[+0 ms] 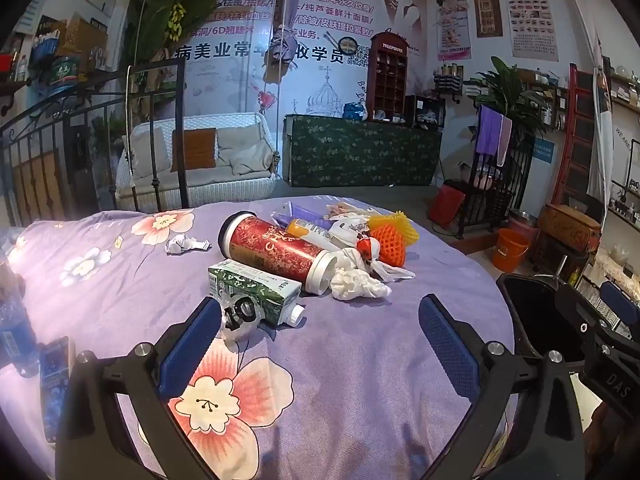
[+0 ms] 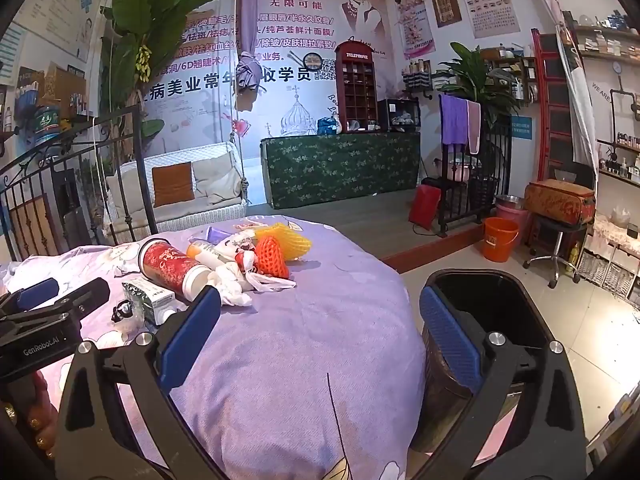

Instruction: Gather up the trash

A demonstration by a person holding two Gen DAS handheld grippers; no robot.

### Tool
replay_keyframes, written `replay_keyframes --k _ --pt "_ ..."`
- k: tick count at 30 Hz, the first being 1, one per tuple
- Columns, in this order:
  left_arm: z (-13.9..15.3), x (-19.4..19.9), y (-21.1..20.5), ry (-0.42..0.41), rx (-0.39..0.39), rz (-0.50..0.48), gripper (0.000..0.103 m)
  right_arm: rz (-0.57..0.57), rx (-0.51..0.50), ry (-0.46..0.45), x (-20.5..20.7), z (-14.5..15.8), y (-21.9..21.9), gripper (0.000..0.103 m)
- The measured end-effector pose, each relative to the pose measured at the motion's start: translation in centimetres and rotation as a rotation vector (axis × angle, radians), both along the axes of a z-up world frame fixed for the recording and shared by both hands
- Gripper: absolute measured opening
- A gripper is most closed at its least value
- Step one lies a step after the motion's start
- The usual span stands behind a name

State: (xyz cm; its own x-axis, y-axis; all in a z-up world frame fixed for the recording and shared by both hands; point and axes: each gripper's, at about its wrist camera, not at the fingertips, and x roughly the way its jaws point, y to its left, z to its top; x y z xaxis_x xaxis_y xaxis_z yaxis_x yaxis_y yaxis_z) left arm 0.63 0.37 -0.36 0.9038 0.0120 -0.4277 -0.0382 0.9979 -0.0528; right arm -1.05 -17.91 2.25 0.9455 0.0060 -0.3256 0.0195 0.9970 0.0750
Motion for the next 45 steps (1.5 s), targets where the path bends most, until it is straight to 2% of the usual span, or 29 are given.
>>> replay_keyframes --k 45 --pt "-0.4 0.3 0.1 0.007 -0.002 0.002 0.097 0.001 0.001 0.01 0.6 -1.0 0.7 0.098"
